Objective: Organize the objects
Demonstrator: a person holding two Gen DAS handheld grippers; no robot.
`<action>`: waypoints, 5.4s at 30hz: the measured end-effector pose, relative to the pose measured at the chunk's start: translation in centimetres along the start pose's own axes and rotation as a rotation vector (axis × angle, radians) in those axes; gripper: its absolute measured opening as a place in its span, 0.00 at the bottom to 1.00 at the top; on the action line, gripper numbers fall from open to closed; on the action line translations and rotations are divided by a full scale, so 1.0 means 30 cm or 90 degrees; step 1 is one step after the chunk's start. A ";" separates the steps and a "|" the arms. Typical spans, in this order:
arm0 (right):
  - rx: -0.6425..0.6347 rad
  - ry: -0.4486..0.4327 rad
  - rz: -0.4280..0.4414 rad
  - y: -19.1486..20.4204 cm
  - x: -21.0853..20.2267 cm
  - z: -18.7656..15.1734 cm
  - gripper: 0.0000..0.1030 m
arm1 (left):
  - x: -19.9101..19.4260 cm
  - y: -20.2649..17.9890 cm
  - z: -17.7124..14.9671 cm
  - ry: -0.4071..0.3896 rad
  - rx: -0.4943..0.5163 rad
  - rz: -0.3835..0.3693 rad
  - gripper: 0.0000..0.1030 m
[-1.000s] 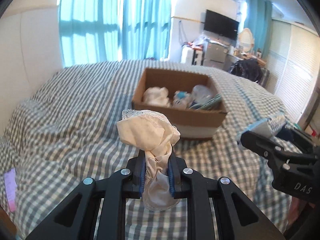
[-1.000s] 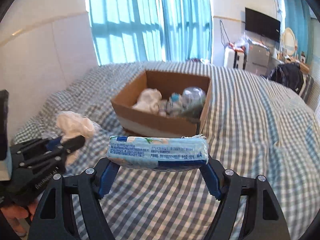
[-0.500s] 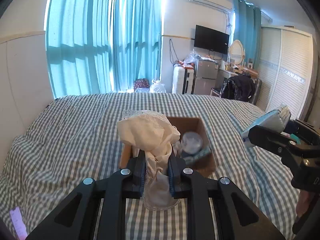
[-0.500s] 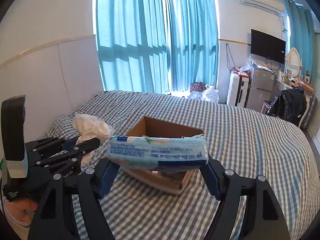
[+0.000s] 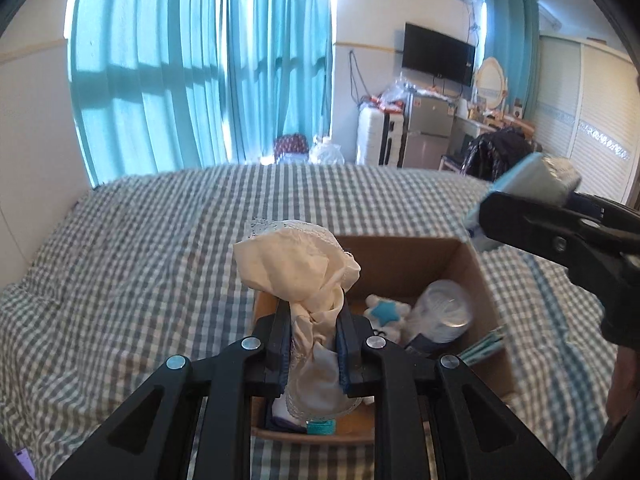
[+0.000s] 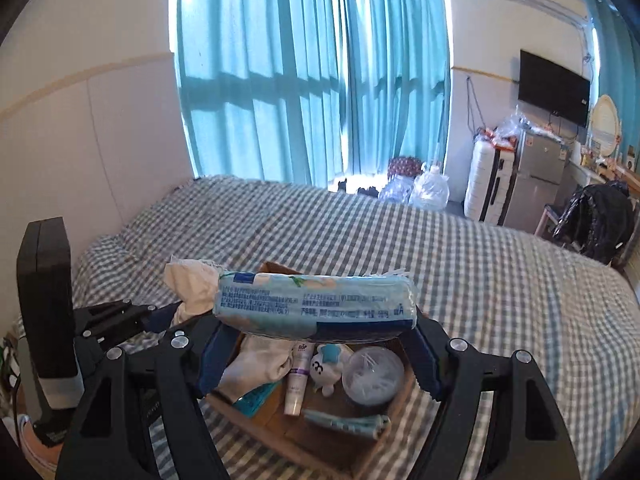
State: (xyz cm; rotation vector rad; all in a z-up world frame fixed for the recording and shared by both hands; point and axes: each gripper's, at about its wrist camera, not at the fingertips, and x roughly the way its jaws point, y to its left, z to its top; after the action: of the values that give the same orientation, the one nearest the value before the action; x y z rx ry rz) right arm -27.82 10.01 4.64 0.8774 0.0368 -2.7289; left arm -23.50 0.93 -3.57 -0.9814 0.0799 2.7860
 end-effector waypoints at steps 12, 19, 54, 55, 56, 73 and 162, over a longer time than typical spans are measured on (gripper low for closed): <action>0.035 0.062 0.003 -0.054 0.305 -0.041 0.72 | 0.163 0.006 -0.012 0.009 -0.022 -0.034 0.18; 0.076 0.062 0.003 -0.090 0.310 -0.061 0.74 | 0.192 -0.020 -0.029 0.027 0.002 -0.041 0.20; 0.062 -0.250 -0.178 -0.020 -0.738 -0.065 1.00 | -0.667 -0.077 0.046 -0.259 0.016 0.070 1.00; 0.069 -0.257 -0.178 -0.018 -0.748 -0.074 1.00 | -0.676 -0.077 0.041 -0.263 0.013 0.067 1.00; 0.072 -0.262 -0.172 -0.020 -0.757 -0.089 1.00 | -0.681 -0.078 0.036 -0.259 0.007 0.068 1.00; 0.106 -0.197 -0.186 -0.023 -0.619 -0.376 1.00 | -0.674 -0.024 -0.189 -0.231 -0.067 0.074 1.00; 0.090 -0.138 -0.173 0.037 -0.569 -0.416 1.00 | -0.648 -0.048 -0.260 -0.184 -0.028 0.104 1.00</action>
State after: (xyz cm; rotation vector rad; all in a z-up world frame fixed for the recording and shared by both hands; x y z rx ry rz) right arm -7.15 14.57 4.34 0.6476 -0.0869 -3.0993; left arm -3.57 -1.60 2.53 -0.5947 0.0610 3.0586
